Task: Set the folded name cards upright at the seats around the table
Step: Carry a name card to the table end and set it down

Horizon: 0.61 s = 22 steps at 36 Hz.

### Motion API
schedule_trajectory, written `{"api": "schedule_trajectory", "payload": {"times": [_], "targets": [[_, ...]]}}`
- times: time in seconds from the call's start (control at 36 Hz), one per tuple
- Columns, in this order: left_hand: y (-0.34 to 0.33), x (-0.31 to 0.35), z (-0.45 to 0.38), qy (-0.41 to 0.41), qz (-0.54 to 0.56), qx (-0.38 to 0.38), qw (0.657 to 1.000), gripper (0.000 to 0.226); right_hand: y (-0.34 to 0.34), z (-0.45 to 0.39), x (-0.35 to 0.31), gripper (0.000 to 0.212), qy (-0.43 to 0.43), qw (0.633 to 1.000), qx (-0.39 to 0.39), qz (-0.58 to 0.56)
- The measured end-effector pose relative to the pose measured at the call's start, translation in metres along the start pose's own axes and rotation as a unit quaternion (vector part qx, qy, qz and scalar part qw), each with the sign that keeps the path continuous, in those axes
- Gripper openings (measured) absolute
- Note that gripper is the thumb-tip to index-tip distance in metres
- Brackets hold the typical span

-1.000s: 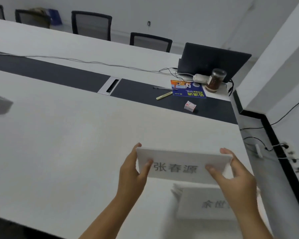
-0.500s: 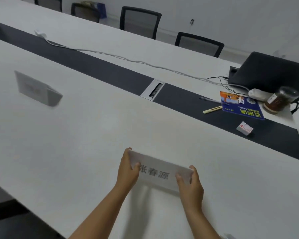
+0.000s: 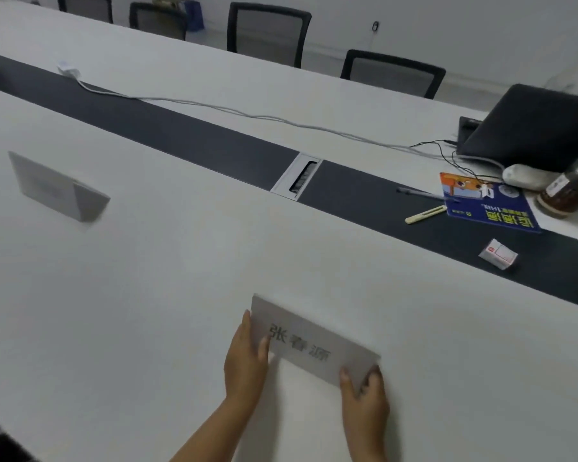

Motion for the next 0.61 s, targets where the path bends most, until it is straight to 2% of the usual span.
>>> {"api": "schedule_trajectory", "payload": {"times": [0.11, 0.19, 0.36, 0.5, 0.61], "targets": [[-0.007, 0.008, -0.019, -0.015, -0.01, -0.004, 1.0, 0.055, -0.008, -0.013, -0.011, 0.06, 0.03, 1.0, -0.001, 0.005], [-0.012, 0.013, -0.034, -0.015, -0.015, -0.004, 1.0, 0.054, -0.015, -0.026, -0.02, 0.053, 0.054, 0.998, 0.014, 0.019], [-0.025, 0.014, -0.046, -0.031, -0.028, -0.036, 0.998, 0.071, -0.025, -0.038, -0.025, 0.049, 0.102, 0.992, 0.017, 0.07], [-0.027, 0.003, -0.04, -0.056, -0.069, -0.031, 0.996, 0.065, -0.021, -0.038, -0.019, 0.069, 0.148, 0.982, 0.061, 0.1], [-0.031, 0.003, -0.041, -0.072, -0.076, -0.02, 0.994, 0.059, -0.017, -0.036, -0.02, 0.073, 0.189, 0.971, 0.095, 0.107]]}}
Point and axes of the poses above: each hand's wrist, its own z-axis away from the middle knuckle, its own y-axis out of the back of the hand, x = y × z, the point moved 10 cm from there along -z, towards the middle knuckle, and after that the axes turned 8 degrees about x, right-handed, at the moved point
